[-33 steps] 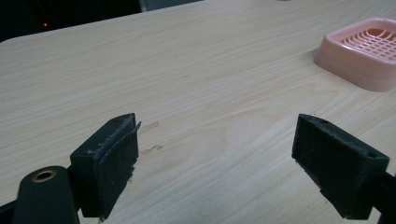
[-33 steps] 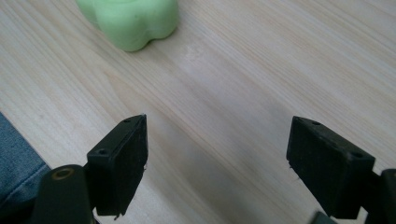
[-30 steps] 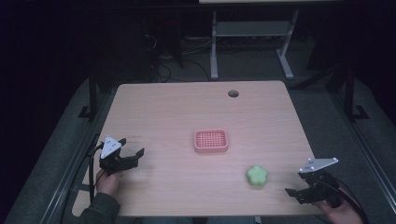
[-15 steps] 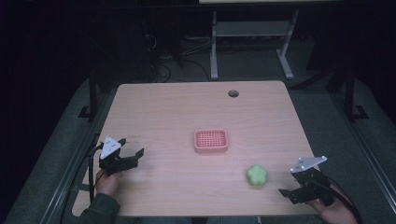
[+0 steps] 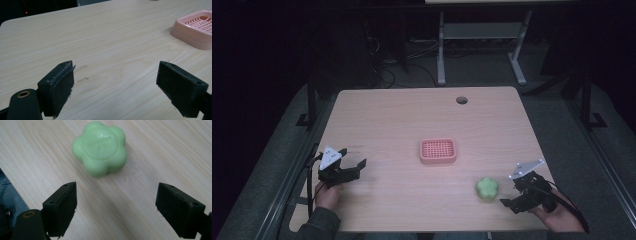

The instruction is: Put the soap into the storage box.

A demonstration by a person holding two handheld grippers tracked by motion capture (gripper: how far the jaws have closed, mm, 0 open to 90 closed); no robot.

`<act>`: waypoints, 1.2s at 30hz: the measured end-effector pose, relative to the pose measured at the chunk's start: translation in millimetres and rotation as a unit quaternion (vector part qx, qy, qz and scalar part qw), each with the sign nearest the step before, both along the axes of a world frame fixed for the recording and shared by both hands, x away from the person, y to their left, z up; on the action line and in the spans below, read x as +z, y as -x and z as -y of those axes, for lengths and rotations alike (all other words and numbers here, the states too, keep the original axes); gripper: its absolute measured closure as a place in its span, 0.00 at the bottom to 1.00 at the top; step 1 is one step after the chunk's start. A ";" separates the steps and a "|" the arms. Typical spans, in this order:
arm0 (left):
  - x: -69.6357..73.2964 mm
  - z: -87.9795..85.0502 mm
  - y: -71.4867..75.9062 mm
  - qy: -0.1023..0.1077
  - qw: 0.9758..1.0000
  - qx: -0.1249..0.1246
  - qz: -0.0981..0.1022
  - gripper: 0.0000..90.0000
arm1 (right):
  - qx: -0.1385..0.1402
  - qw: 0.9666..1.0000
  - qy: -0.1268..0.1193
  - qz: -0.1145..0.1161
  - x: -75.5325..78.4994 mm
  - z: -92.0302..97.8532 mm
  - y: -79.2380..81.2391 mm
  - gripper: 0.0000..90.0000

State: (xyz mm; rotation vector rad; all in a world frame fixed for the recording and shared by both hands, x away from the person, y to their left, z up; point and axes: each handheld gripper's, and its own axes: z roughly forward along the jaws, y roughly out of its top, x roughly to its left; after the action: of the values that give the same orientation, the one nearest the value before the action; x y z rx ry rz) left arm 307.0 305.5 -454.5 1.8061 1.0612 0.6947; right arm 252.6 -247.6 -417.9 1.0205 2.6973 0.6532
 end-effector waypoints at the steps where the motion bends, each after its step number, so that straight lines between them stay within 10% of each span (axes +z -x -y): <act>1: 0.1 -0.2 0.1 0.000 1.000 0.000 0.000 0.16 | 0.003 1.000 0.001 -0.002 0.4 -1.9 -1.0 0.19; 36: -0.4 1.8 -0.3 0.004 1.000 -0.007 -0.004 0.16 | 0.042 0.998 0.027 -0.038 -8.9 -57.5 -30.7 0.16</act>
State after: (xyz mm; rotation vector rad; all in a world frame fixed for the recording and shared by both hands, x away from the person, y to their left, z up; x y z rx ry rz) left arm 307.3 303.8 -454.9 1.8085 1.0540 0.6742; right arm 283.4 -190.0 -426.8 0.9418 2.8194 0.5631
